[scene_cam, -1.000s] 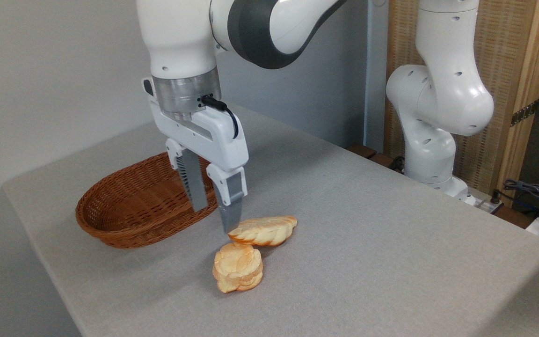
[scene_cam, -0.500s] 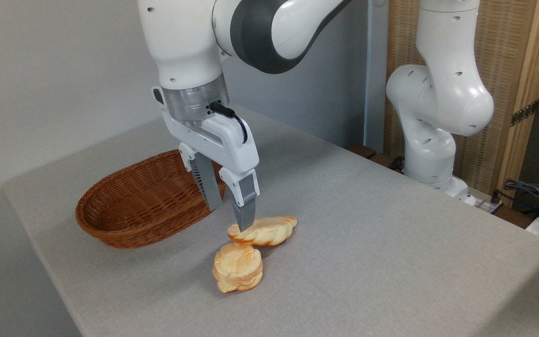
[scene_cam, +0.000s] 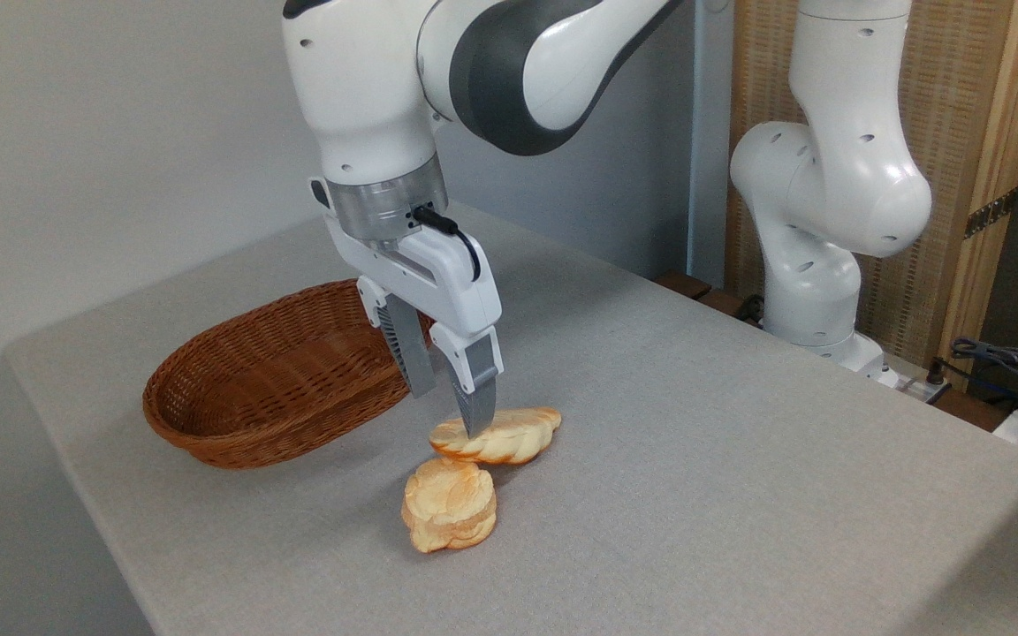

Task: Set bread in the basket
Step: 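Move the open gripper over the flat toasted bread slice, then lower the gripper and close it on the flat bread slice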

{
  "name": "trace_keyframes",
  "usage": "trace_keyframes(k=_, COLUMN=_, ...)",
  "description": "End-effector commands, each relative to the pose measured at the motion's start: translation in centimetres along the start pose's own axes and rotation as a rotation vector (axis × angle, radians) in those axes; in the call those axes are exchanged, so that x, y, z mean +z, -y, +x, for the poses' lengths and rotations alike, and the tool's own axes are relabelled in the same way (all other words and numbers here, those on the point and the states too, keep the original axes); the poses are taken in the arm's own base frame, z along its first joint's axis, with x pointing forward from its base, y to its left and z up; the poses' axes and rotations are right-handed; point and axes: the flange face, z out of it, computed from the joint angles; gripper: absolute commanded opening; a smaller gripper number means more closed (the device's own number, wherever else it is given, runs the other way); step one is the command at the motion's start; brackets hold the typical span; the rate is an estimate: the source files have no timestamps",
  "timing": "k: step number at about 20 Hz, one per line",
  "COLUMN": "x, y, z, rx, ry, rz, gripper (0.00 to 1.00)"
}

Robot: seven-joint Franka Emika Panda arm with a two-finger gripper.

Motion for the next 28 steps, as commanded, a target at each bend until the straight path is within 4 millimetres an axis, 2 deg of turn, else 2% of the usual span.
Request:
trace_keyframes(k=1, x=0.8, y=-0.4, z=0.3, rx=0.002, ry=-0.019, rz=-0.002, gripper=1.00)
trace_keyframes(k=18, x=0.8, y=0.2, z=-0.4, rx=0.030, ry=0.031, rz=0.042, gripper=1.00)
trace_keyframes(k=20, x=1.8, y=0.5, z=-0.1, rx=0.029, ry=0.041, rz=0.036, gripper=1.00)
trace_keyframes(k=28, x=3.1, y=0.6, z=0.1, rx=0.028, ry=0.069, rz=0.017, gripper=1.00)
